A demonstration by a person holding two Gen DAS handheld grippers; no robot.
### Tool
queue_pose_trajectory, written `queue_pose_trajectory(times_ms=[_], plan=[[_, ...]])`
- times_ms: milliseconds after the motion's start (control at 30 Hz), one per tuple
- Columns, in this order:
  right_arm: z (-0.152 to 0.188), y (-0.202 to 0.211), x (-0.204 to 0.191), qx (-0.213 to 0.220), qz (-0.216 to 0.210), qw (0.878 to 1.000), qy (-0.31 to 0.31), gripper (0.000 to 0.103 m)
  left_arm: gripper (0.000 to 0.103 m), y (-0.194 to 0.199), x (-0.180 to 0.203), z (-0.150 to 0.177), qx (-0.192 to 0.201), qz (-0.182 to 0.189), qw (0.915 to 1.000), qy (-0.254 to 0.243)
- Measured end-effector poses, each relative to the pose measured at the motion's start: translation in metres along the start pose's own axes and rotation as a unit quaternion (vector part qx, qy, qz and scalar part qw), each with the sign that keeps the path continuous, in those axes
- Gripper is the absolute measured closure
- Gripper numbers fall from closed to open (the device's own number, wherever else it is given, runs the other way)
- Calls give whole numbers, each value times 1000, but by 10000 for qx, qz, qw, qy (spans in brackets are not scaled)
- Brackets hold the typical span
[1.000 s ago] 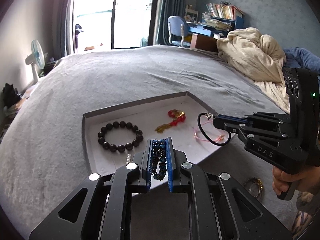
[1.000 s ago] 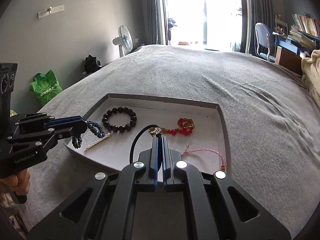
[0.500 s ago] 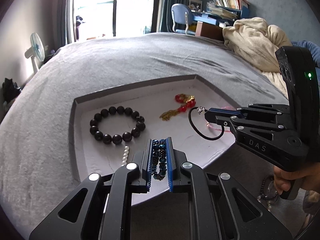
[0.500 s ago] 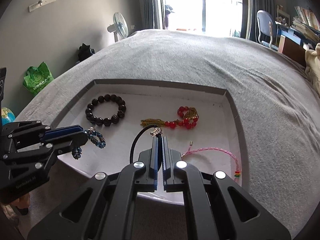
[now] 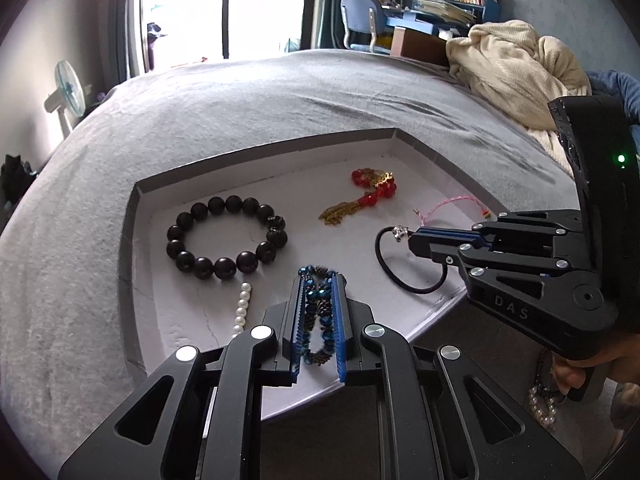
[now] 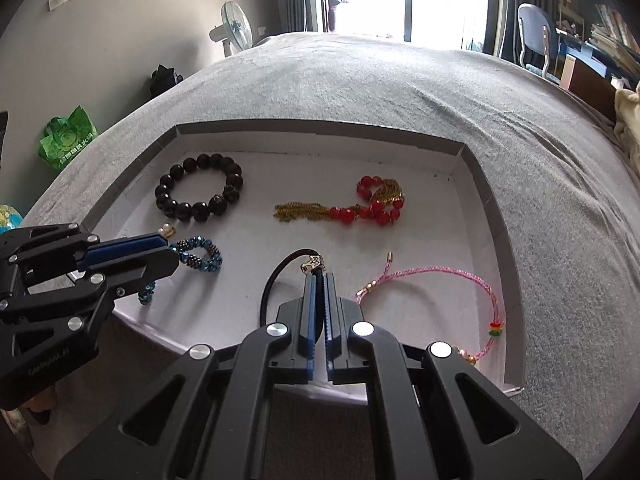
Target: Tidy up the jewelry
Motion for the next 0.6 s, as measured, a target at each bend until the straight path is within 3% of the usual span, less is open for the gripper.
queue_pose_trajectory(times_ms=[233,367,433,533,600], plan=[[3,7,2,34,-29,9999,-117,98,84,8,-1,3,42,-32,10000,53],[4,13,4,74,-22,9998,-187,83,78,13,-2,6,91,-38,9999,92],[5,16,4,107,-23,9998,-185,82,75,18,-2,7,152,-32,9998,115],[6,28,4,315,-41,9992,-252,75,54,27,-3,7,328,-65,9993,173],[8,38,4,510,-35,9983,-283,62,35,36,-4,7,523,-81,9983,225]])
Point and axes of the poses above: each gripper's, at about its wrist camera, not at the fingertips, and y roughly against the way its jaws point, x to its right, z to its underside, the point moved 8 cm from there along -y, roughly the way its jaws point, and after that the axes turned 9 degrees about y, right-handed, at the moved point
